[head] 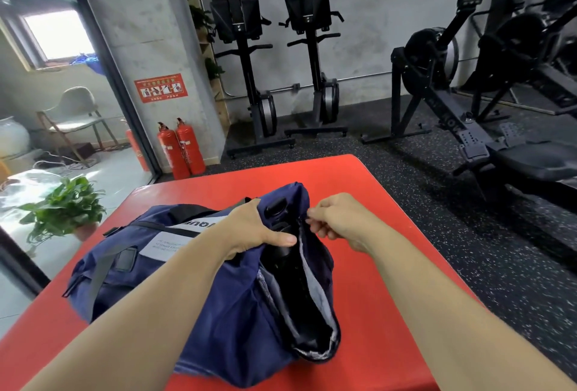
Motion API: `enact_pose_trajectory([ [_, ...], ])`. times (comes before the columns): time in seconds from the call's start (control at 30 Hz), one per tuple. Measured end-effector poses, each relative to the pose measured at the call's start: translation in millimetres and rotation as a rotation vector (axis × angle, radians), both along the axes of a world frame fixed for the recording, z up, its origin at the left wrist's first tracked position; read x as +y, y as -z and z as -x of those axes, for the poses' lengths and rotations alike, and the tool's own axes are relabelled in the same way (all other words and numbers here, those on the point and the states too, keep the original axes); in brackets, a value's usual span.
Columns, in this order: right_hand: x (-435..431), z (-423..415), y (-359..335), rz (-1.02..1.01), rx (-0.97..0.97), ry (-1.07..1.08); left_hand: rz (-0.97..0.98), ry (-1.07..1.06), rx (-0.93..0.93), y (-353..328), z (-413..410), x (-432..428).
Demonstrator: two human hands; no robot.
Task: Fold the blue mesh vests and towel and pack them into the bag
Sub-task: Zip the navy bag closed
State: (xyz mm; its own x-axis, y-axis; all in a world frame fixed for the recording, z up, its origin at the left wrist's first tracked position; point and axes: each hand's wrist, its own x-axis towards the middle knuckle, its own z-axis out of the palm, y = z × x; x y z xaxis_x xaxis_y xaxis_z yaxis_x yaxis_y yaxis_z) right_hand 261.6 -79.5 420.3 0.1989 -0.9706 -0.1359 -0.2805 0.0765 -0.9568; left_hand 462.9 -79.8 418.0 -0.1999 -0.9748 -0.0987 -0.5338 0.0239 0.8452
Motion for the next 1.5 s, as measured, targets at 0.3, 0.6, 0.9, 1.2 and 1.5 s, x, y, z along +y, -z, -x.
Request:
enact_pose_trajectory([
  [0.3, 2.0, 5.9, -12.1, -0.032, -0.068, 0.189, 0.438, -0.324, -0.291, -35.4, 11.1, 13.2],
  [0.6, 4.3, 8.5, -19.1, -0.081, -0.092, 0.248, 0.504, 0.102, -0.849, -49.0, 67.4, 6.5],
  [0.9, -2.0, 27.1, 5.8, 0.036, -0.171, -0.028, 0.492, 0.091, -1.025, -54.7, 81.5, -3.6],
  [1.2, -21.7, 11.7, 28.8, 0.237, 0.141, -0.093, 0.258, -0.177, -0.679, -54.2, 82.0, -10.8],
  [1.5, -19.0, 8.2, 15.2, 0.278, 0.563, 0.029, 0.286, -0.339, -0.637, -51.8, 77.0, 10.7],
])
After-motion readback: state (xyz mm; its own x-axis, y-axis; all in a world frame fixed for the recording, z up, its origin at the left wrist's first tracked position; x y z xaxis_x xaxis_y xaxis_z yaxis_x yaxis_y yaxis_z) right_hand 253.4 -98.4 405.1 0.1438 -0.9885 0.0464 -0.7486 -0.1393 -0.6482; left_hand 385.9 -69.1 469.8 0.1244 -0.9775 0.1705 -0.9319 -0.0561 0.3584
